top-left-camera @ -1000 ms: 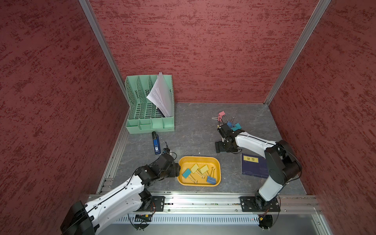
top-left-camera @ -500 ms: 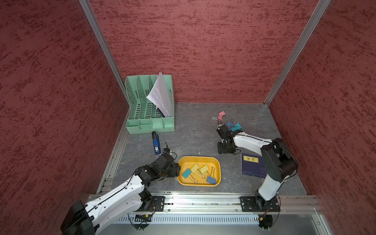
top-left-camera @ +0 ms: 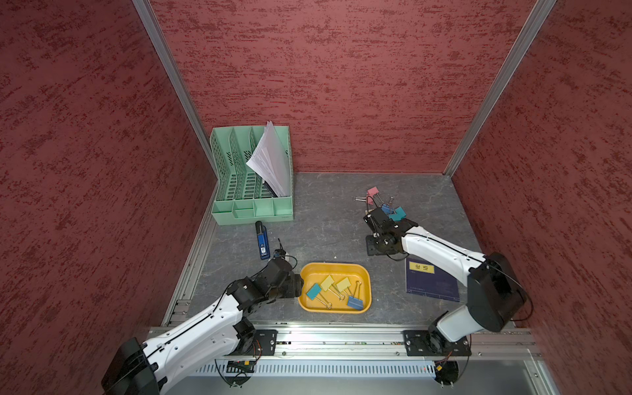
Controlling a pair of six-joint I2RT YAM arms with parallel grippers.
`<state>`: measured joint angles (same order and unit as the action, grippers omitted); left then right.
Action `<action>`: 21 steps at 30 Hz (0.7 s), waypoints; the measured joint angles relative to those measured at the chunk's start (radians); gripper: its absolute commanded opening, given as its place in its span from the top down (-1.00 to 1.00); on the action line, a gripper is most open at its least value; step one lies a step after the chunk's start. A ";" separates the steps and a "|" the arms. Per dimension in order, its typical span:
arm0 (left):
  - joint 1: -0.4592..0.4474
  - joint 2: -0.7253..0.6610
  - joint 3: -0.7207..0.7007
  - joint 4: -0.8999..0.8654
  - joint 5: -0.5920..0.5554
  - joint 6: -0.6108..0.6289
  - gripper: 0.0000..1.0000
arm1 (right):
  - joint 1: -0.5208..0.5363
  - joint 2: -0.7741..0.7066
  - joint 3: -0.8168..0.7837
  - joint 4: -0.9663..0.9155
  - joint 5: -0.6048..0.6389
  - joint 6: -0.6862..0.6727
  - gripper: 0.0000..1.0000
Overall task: Put the binder clips in the storage box
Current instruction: Pick up the binder clip at the center of the board, then place the binder clip in the storage box.
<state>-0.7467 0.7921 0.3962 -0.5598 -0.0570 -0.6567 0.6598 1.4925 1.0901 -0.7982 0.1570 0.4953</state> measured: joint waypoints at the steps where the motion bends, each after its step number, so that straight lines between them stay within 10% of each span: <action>1: 0.000 0.000 0.000 0.000 0.000 0.000 -0.51 | 0.032 -0.028 0.003 -0.012 0.002 0.017 0.05; 12: -0.001 -0.001 0.000 0.000 0.000 0.000 -0.51 | 0.434 -0.150 -0.002 -0.118 0.025 0.329 0.02; 21: -0.005 -0.034 -0.004 0.000 0.001 0.001 -0.51 | 0.553 -0.111 -0.085 -0.129 0.029 0.520 0.00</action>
<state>-0.7521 0.7578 0.3920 -0.5598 -0.0559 -0.6556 1.2125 1.3811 1.0054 -0.9268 0.1860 1.0149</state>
